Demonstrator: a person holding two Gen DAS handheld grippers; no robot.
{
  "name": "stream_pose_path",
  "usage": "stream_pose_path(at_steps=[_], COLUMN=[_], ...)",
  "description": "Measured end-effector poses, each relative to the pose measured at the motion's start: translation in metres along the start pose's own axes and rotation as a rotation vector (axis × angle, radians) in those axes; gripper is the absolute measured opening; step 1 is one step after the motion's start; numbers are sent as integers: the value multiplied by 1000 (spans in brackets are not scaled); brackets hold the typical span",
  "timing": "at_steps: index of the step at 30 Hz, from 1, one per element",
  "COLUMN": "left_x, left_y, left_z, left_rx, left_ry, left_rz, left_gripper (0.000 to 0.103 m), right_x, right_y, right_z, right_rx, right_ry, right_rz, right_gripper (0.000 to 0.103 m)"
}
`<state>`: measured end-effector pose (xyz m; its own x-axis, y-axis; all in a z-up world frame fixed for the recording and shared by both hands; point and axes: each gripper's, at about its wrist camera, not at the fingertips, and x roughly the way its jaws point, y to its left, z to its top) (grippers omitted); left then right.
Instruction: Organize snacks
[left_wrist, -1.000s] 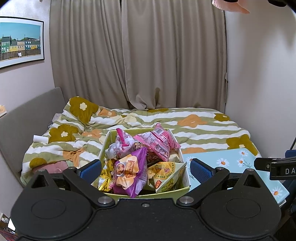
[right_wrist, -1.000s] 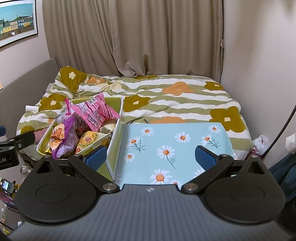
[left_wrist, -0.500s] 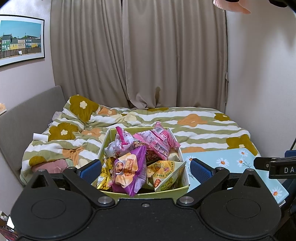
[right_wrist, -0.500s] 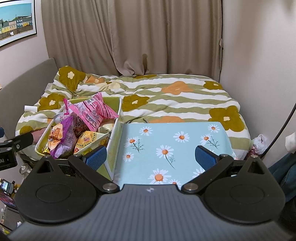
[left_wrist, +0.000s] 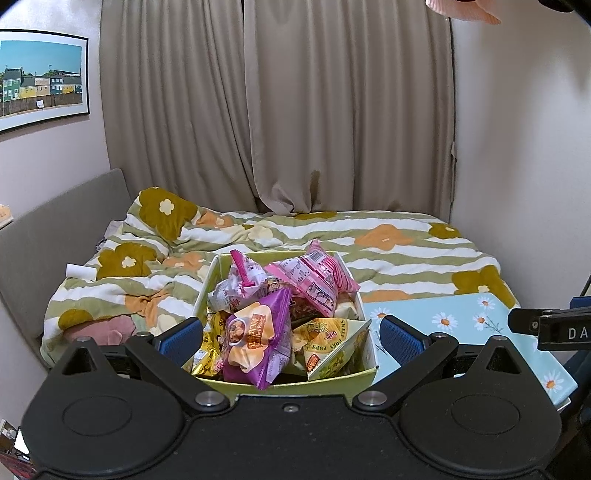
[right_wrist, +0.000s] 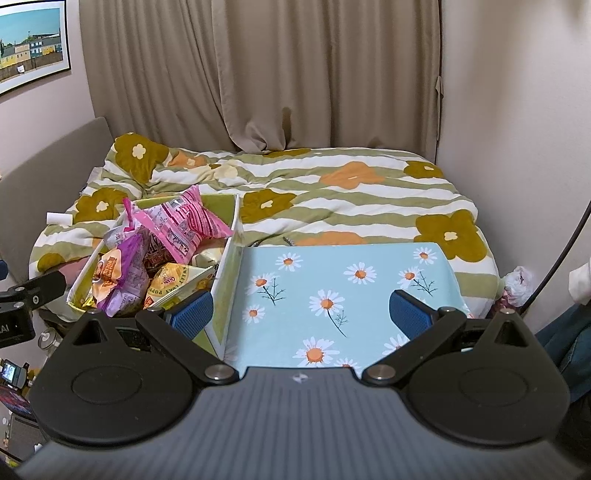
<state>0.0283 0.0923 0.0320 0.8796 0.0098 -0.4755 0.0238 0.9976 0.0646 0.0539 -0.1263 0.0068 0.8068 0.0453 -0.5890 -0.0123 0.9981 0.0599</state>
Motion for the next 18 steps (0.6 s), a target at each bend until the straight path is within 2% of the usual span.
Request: stream_pose_path(at_steps=[9,18], left_x=[-2,1], left_y=[1,4], left_z=[3,2], left_rx=[-11,-33], left_ry=[-23,-20], left_rz=[30,12], left_gripper=[103,103], right_x=[0,1], right_y=[-1,-1], right_z=[1,1], right_rx=[5,5], right_ry=[-2,-1], right_rz=[-2,-1], right_gripper=[103,103])
